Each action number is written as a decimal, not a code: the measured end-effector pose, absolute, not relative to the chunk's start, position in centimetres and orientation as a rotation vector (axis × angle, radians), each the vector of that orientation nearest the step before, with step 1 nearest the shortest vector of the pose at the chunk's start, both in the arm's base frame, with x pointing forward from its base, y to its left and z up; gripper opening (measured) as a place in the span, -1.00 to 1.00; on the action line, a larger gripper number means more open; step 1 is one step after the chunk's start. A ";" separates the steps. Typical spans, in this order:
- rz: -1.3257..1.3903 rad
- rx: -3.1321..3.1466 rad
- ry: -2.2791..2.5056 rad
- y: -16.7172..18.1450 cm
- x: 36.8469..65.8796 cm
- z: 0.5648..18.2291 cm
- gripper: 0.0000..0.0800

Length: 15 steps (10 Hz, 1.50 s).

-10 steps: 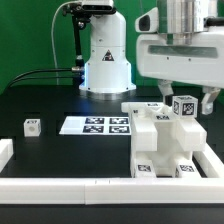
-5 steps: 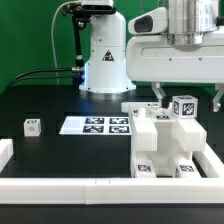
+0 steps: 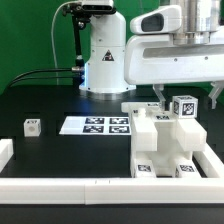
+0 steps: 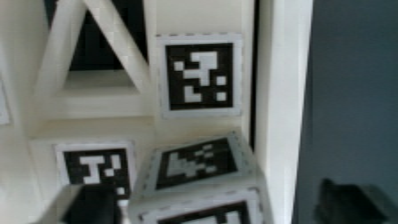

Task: Assemble chair

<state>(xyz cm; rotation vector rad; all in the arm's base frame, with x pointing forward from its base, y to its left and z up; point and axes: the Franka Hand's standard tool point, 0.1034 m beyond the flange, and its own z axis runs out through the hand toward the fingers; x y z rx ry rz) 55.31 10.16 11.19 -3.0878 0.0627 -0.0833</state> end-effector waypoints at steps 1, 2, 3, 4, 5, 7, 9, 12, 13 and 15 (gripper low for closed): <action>-0.079 -3.079 0.198 10.2 55.3 11.2 -0.13; -0.073 -3.060 0.390 10.3 55.3 11.1 -0.30; -0.068 -3.031 0.572 10.7 55.2 11.2 -0.30; -0.065 -2.982 0.795 10.9 55.1 11.2 -0.30; -0.054 -2.904 1.024 10.9 55.1 11.1 -0.30; -0.020 -2.753 1.374 11.0 55.2 11.3 -0.30; -0.013 -2.525 1.734 11.1 55.3 11.1 -0.30; -0.024 -2.440 1.821 11.1 55.4 11.1 -0.28; -0.032 -2.487 1.761 11.1 55.4 11.1 -0.28; -0.099 -2.729 1.349 11.5 55.3 10.7 0.53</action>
Offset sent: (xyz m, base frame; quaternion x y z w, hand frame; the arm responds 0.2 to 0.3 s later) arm -0.0008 -0.0144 0.0069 -0.0876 0.0496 0.3311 0.9382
